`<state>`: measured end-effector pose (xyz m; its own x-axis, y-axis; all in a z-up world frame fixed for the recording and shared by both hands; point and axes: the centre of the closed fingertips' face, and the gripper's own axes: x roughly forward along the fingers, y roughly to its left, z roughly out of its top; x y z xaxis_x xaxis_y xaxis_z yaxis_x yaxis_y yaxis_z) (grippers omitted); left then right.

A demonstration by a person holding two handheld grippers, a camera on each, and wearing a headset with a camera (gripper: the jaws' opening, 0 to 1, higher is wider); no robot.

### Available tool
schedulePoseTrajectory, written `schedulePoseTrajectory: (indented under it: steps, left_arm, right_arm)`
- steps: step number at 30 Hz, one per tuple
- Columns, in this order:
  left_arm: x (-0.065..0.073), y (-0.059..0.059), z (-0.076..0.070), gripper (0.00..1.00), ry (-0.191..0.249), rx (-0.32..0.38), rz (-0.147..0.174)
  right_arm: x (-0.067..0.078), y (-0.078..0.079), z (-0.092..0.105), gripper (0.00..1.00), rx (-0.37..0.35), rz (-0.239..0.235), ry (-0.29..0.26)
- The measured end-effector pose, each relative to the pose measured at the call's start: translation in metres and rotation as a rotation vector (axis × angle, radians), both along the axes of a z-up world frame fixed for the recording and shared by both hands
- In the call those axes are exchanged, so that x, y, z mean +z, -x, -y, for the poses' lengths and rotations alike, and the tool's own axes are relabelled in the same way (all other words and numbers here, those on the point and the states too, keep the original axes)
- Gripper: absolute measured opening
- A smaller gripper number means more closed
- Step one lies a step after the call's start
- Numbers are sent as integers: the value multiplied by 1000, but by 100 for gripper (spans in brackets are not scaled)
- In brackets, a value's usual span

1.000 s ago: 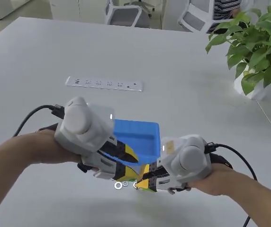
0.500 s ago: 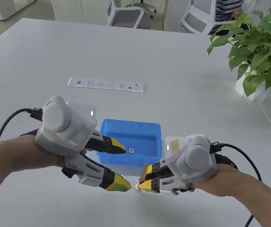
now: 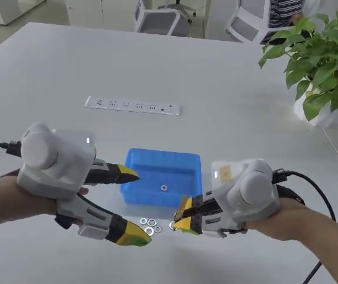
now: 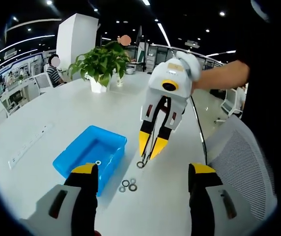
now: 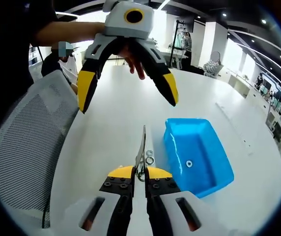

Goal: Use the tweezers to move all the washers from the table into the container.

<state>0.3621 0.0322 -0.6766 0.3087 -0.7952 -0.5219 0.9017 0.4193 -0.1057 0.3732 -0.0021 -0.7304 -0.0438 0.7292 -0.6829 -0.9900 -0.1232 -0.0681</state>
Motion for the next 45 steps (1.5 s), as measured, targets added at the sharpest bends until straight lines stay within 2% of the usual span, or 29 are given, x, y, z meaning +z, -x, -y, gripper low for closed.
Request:
schedulePoseTrajectory:
  steps: [1,6,14,20,26,34,45]
  left_arm:
    - [2,-1,-2,83,5,13,10]
    - [6,-4,-9,88,28,38,16]
    - [6,-4,-14,94,37,56,12]
    - [11,-3,-15,99,59,65,24]
    - [13,-1,-17,99,64,77,20]
    - [15,-4,-21,99,66,97,28]
    - [18,-10,-25,99,79,123,38]
  right_arm:
    - [1,0,0,8,2,2,0]
    - [11,-4,0,8,4,1,-1]
    - [25,-10,1,8,6,-2,8]
    - [34,-18,-1,8,6,7,2]
    - [41,-31,-4,8,5,23,-4]
    - [43,-48,-12,9,1,43,-16]
    - [34,-65,-19,9,-4,64,-12]
